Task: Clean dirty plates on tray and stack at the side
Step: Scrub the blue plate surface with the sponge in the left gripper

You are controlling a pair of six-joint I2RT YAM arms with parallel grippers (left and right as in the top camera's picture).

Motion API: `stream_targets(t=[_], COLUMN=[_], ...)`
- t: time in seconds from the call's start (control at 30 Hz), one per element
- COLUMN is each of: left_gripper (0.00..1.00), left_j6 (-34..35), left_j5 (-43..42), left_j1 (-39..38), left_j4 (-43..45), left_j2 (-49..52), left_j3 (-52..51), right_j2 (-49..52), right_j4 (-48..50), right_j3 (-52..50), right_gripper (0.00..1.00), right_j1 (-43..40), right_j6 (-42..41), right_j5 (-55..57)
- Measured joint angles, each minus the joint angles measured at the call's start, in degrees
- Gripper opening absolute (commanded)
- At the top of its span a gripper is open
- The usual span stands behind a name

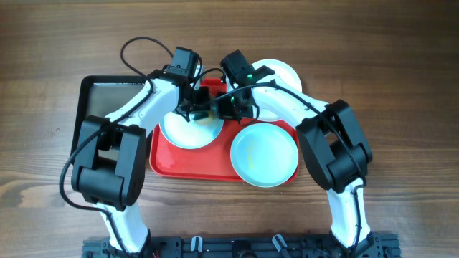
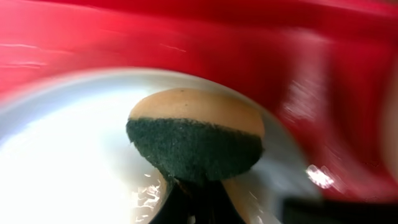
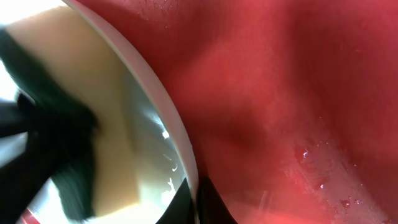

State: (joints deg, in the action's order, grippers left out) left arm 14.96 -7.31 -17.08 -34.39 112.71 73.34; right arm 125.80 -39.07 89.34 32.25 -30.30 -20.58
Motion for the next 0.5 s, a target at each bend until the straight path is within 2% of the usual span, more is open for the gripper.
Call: stream_targets(t=[0.07,0.13,0.23,0.33,0.37,0.5], left_gripper=[0.04,0.04,0.04,0.04,0.04,0.04], left_j6=[6.27,10.34,8.90,1.90,-5.97,-15.69], left_j5=[9.51,15.34,16.02,11.69,4.57,-9.11], left_j1=[-0.26,-0.26,-0.09,0.26,1.31,1.31], left_j4=[-0.55,-4.81,-13.31,-17.25,-17.90,-11.65], left_j2=[0.00,-0.02,-0.09,-0.11,-0.11,-0.09], left_j3=[0.24,0.72,1.29,1.36,1.36,0.63], right_j2=[0.00,0.00,0.00,0.00,0.00,0.00], right_j4=[0.04,0.07,-0.09,-0.31,-0.31,-0.61], right_j3=[0.00,0.00,0.00,0.00,0.00,0.00], right_gripper=[0.04,0.04,0.04,0.04,0.04,0.04], right_j1=[0.00,0.02,0.17,0.17,0.17,0.17], right_j6=[-0.02,0.00,0.26,0.66,0.66,0.63], right_j5=[0.00,-0.04,-0.42,-0.42,-0.42,-0.39])
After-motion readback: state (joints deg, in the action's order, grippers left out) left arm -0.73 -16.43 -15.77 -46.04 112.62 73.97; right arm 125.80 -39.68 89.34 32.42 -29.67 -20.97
